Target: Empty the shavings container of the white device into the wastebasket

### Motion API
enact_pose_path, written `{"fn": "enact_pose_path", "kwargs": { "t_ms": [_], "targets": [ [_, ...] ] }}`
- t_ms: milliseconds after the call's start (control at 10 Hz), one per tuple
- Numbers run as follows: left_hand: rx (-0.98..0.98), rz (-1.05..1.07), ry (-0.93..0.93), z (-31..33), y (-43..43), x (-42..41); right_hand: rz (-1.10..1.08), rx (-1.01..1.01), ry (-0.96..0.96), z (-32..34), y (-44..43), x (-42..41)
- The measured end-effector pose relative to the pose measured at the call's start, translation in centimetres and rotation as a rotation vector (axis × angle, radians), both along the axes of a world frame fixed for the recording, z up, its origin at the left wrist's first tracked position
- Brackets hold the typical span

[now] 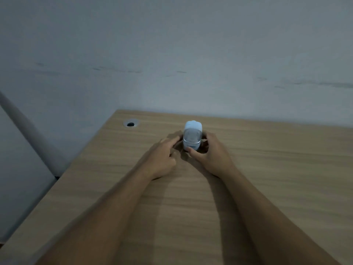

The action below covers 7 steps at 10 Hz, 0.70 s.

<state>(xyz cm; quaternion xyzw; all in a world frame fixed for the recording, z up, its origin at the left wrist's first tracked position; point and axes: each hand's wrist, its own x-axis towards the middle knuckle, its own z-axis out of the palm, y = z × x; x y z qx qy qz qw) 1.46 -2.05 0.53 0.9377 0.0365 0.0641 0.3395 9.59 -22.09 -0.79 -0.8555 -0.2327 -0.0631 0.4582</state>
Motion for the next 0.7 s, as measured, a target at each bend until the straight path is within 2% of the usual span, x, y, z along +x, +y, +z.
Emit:
{"fn": "enact_pose_path", "kwargs": {
  "t_ms": [300,600,700],
  "targets": [
    [0.035,-0.069,-0.028,-0.2,1.6,9.1,-0.083,0.016,-0.027,-0.7,2.2,8.2],
    [0.182,-0.053,-0.010,-1.3,1.9,13.0,-0.103,-0.154,-0.104,-1.3,3.0,11.9],
    [0.201,-0.018,-0.097,-1.9,2.2,14.1,-0.185,-0.228,-0.140,-1.5,3.5,12.2]
  ]
}}
